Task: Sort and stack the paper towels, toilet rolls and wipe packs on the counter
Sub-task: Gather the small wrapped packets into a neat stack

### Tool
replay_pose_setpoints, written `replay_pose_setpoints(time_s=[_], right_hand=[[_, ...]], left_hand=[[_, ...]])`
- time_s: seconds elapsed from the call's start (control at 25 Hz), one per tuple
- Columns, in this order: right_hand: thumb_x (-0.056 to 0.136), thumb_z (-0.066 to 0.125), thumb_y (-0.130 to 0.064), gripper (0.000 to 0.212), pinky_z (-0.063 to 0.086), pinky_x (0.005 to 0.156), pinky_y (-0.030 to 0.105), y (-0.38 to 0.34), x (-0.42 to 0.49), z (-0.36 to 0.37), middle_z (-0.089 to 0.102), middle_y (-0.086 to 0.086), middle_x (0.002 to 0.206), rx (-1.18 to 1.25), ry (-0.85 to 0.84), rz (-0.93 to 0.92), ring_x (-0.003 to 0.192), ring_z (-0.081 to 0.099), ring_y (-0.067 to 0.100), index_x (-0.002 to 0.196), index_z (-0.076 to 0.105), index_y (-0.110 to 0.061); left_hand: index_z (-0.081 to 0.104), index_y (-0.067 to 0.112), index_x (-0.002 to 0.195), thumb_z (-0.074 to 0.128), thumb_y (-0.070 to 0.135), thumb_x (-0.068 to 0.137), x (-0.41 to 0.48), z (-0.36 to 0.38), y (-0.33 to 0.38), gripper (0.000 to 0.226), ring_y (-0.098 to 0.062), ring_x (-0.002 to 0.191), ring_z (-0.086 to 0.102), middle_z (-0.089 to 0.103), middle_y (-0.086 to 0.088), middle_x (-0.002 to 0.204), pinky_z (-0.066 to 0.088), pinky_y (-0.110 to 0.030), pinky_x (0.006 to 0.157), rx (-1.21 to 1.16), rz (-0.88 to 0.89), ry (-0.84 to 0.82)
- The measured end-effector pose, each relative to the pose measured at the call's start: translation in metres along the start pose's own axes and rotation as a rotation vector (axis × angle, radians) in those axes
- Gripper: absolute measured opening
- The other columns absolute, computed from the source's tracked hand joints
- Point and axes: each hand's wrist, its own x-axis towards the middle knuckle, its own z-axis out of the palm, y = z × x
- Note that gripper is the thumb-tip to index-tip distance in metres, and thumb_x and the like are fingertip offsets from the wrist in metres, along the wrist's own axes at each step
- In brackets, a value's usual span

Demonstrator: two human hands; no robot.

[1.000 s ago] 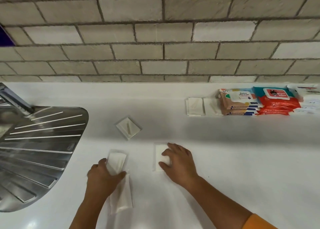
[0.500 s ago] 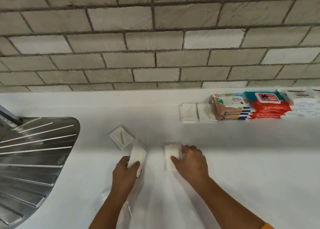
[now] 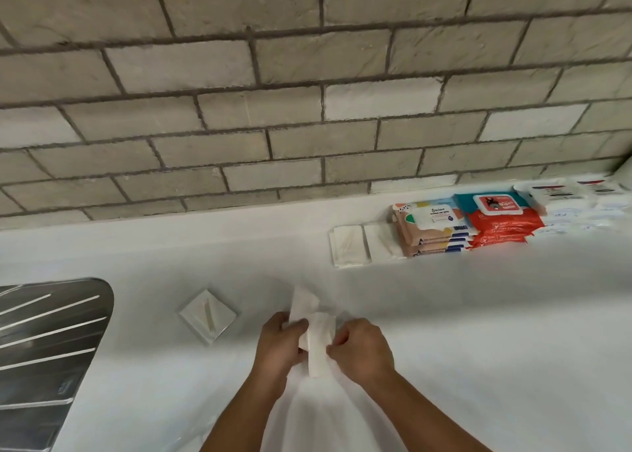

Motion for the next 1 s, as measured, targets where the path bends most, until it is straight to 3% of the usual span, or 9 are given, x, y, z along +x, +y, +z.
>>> replay_pose_setpoints(time_s=[0.08, 0.2, 0.28, 0.36, 0.52, 0.68, 0.8, 1.0], right_hand=[[0.077, 0.070, -0.037, 0.010, 0.060, 0.072, 0.029, -0.001, 0.001, -0.002, 0.072, -0.011, 0.081, 0.080, 0.010, 0.032, 0.079, 0.071, 0.012, 0.077, 0.067, -0.027], [0.080, 0.068, -0.045, 0.018, 0.053, 0.076, 0.029, -0.003, -0.001, -0.006, 0.066, -0.015, 0.087, 0.286, 0.004, 0.062, 0.090, 0.068, 0.014, 0.089, 0.055, -0.035], [0.086, 0.067, -0.041, 0.016, 0.053, 0.077, 0.032, -0.003, 0.001, -0.013, 0.069, -0.011, 0.083, 0.460, -0.018, 0.081, 0.085, 0.068, 0.015, 0.087, 0.063, -0.026], [0.090, 0.064, -0.028, 0.021, 0.048, 0.068, 0.033, 0.000, 0.005, -0.021, 0.068, -0.004, 0.069, 0.595, -0.044, 0.081, 0.068, 0.063, 0.016, 0.079, 0.069, -0.010], [0.089, 0.058, -0.007, 0.018, 0.044, 0.056, 0.031, 0.003, 0.009, -0.037, 0.062, 0.001, 0.062, 0.756, -0.106, 0.038, 0.059, 0.058, 0.015, 0.074, 0.068, -0.009], [0.095, 0.054, 0.000, 0.021, 0.047, 0.051, 0.029, 0.009, 0.036, -0.057, 0.064, 0.006, 0.062, 0.864, 0.078, 0.080, 0.054, 0.057, 0.017, 0.085, 0.073, -0.002], [0.096, 0.057, -0.003, 0.025, 0.051, 0.059, 0.036, 0.010, 0.070, -0.072, 0.064, 0.010, 0.062, 0.888, 0.174, 0.127, 0.055, 0.057, 0.023, 0.079, 0.074, -0.006], [0.093, 0.066, -0.007, 0.018, 0.063, 0.077, 0.046, 0.014, 0.122, -0.090, 0.069, 0.009, 0.071, 0.986, 0.306, 0.273, 0.064, 0.064, 0.025, 0.078, 0.073, -0.013]], left_hand=[[0.068, 0.007, 0.099, 0.067, 0.027, 0.073, 0.005, 0.007, -0.001, 0.033, -0.036, 0.081, 0.073, 0.074, -0.018, 0.091, 0.059, -0.045, 0.069, 0.009, 0.031, 0.015], [0.065, 0.003, 0.094, 0.066, 0.018, 0.089, 0.010, 0.017, -0.002, 0.016, -0.026, 0.064, 0.066, 0.069, -0.022, 0.082, 0.050, -0.036, 0.055, -0.058, 0.093, 0.083], [0.061, 0.000, 0.096, 0.064, 0.014, 0.095, 0.015, 0.021, -0.002, 0.014, -0.026, 0.065, 0.064, 0.066, -0.019, 0.080, 0.050, -0.035, 0.057, -0.138, 0.116, 0.102], [0.057, -0.002, 0.096, 0.064, 0.015, 0.096, 0.021, 0.025, 0.001, 0.018, -0.031, 0.070, 0.066, 0.067, -0.019, 0.082, 0.053, -0.039, 0.062, -0.192, 0.142, 0.115], [0.061, 0.003, 0.098, 0.061, 0.019, 0.099, 0.031, 0.037, 0.013, 0.016, -0.030, 0.080, 0.073, 0.072, -0.015, 0.089, 0.060, -0.042, 0.068, -0.229, 0.158, 0.174], [0.058, 0.004, 0.095, 0.051, 0.016, 0.101, 0.048, 0.051, 0.028, 0.015, -0.019, 0.075, 0.063, 0.064, -0.004, 0.081, 0.054, -0.036, 0.068, -0.244, 0.168, 0.209], [0.052, 0.003, 0.081, 0.053, 0.012, 0.094, 0.077, 0.064, 0.040, 0.015, -0.020, 0.071, 0.045, 0.049, -0.004, 0.073, 0.037, -0.036, 0.068, -0.161, 0.159, 0.230], [0.050, 0.012, 0.068, 0.058, 0.014, 0.085, 0.118, 0.097, 0.060, 0.019, -0.023, 0.065, 0.046, 0.050, -0.004, 0.065, 0.035, -0.031, 0.060, 0.099, 0.145, 0.181]])
